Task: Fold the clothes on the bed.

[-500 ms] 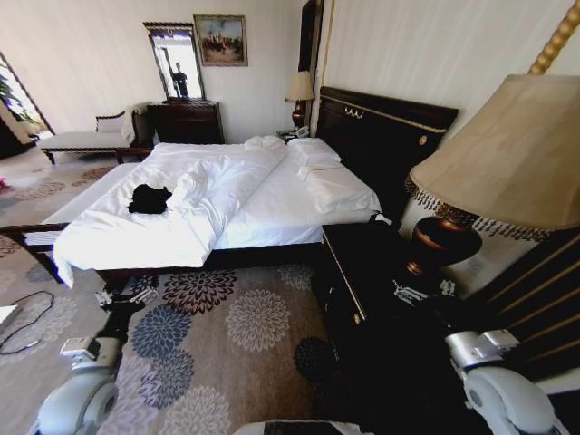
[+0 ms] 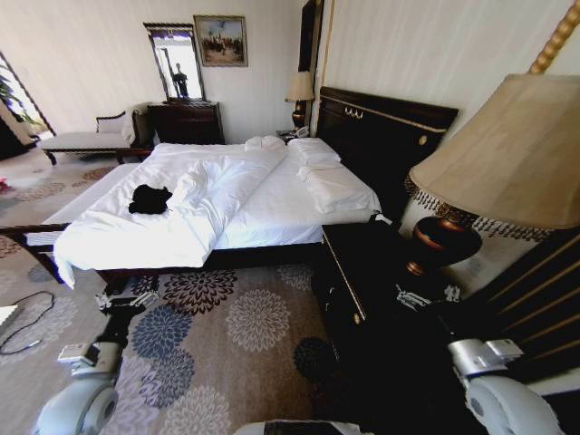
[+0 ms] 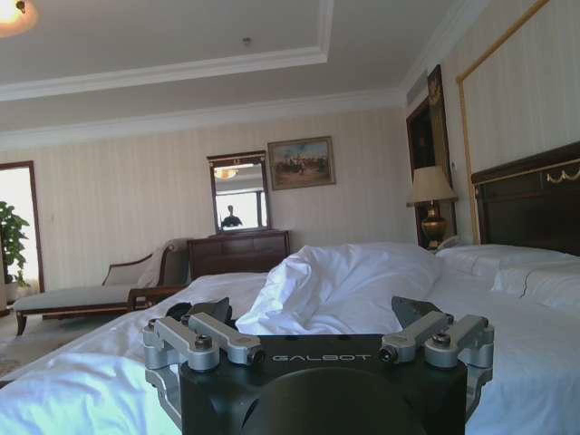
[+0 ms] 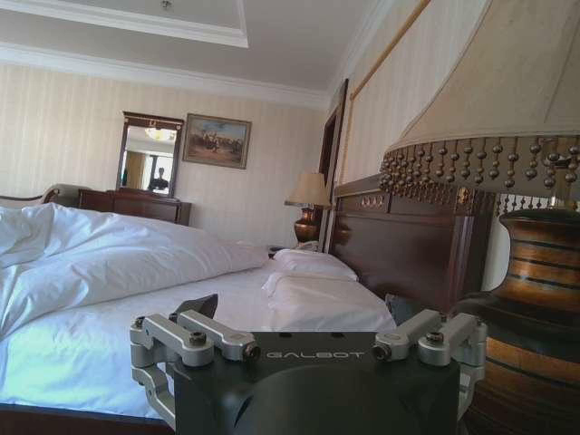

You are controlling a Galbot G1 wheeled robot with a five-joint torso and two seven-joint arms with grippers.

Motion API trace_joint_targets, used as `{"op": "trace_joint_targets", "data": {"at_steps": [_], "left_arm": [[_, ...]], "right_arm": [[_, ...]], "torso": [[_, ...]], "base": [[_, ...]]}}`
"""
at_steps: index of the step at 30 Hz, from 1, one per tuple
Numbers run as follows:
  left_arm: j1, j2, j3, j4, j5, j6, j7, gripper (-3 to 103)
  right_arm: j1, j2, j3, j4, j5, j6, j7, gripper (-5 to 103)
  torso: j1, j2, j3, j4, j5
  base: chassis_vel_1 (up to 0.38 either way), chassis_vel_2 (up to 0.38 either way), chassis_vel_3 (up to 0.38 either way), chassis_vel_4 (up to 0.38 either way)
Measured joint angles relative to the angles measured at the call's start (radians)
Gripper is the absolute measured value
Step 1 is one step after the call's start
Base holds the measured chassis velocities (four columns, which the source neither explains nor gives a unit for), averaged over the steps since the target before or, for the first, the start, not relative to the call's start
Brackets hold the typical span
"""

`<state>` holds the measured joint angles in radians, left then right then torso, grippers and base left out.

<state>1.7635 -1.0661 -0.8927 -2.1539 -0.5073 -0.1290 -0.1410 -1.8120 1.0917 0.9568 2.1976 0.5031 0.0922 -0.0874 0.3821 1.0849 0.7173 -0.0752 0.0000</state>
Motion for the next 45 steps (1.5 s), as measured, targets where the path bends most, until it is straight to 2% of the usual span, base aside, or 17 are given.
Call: {"op": "trace_joint_targets", "data": {"at_steps": [14, 17, 21, 38, 45], "left_arm": [[-0.039, -0.01, 0.036, 0.011, 0.011, 0.025, -0.01, 100], [-0.042, -0.028, 0.058, 0.022, 0.022, 0.029, -0.011, 100], [-0.032, -0.036, 0.07, 0.029, 0.034, 0.026, -0.01, 100], [-0.064, -0.012, 0.097, 0.016, 0.03, 0.036, -0.02, 100], [-0.067, -0.006, 0.088, 0.016, 0.013, 0.022, -0.013, 100]], "right_arm": [[-0.004, 0.003, 0.0, -0.027, 0.011, 0.022, -0.003, 100], [-0.002, 0.009, -0.011, -0.061, -0.031, 0.051, -0.016, 100], [-0.002, 0.019, -0.016, -0.072, -0.036, 0.058, -0.024, 100], [-0.02, 0.023, 0.006, -0.07, -0.023, 0.068, -0.029, 100], [-0.02, 0.014, 0.01, -0.063, -0.017, 0.068, -0.034, 100]], "torso": [[0.0, 0.0, 0.0, 0.0, -0.0001], [0.0, 0.0, 0.0, 0.0001, 0.0], [0.0, 0.0, 0.0, 0.0001, 0.0], [0.0, 0.0, 0.0, -0.0001, 0.0], [0.0, 0.0, 0.0, 0.0001, 0.0]], "base": [[0.0, 0.0, 0.0, 0.0], [0.0, 0.0, 0.0, 0.0], [0.0, 0.0, 0.0, 0.0], [0.0, 0.0, 0.0, 0.0], [-0.024, 0.033, 0.027, -0.041]]}}
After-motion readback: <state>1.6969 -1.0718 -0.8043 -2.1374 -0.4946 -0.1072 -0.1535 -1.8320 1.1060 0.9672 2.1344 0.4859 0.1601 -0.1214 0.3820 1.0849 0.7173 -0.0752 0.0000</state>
